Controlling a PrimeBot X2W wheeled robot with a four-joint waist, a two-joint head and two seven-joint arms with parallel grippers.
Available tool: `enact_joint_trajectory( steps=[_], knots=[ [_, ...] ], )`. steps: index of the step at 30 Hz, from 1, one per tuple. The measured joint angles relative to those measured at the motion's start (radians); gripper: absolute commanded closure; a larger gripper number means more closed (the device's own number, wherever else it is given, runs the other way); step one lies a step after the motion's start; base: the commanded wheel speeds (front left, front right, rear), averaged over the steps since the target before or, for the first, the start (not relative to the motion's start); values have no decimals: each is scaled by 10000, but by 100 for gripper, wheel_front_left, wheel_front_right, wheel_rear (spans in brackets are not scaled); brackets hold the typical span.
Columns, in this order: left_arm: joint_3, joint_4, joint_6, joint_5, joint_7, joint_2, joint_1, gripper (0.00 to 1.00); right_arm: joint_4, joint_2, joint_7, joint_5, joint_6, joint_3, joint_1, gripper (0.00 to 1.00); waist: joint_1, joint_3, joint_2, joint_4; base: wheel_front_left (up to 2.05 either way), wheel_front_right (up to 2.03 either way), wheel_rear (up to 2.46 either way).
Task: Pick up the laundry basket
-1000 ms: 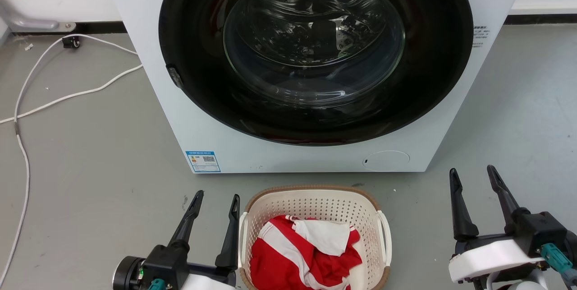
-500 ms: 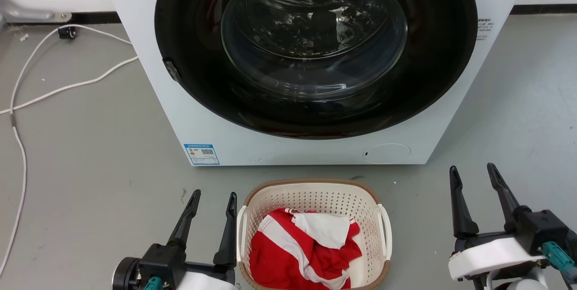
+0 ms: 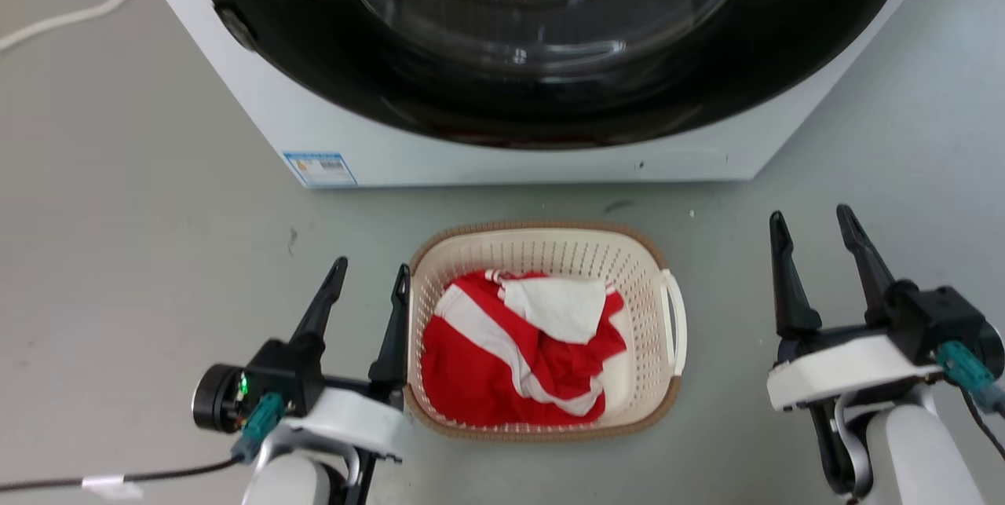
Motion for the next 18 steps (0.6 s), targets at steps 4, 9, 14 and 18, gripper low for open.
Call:
enact_joint_trajectory(
  steps=[4, 9, 14, 18],
  knots=[
    [81, 991, -207, 178, 0, 98, -1047, 0, 663, -4, 2, 10, 0, 50, -778, 0, 1, 1004, 0, -35, 0, 0, 0],
    [-21, 2671, -339, 276, 2, 477, -2537, 0, 1979, 2, 81, -190, 2, 81, -1937, 0, 1, 2267, 0, -38, 0, 0, 0],
    [-230, 4405, -395, 203, 0, 773, -3940, 0, 3607, -4, 489, -6, 0, 0, -3070, 0, 1, 3340, 0, -11, 0, 0, 0],
    [-464, 5733, -405, 107, 0, 982, -4842, 0, 4905, 2, 897, -119, 2, 75, -4010, 0, 2, 4016, 0, 8, 0, 0, 0]
  ],
)
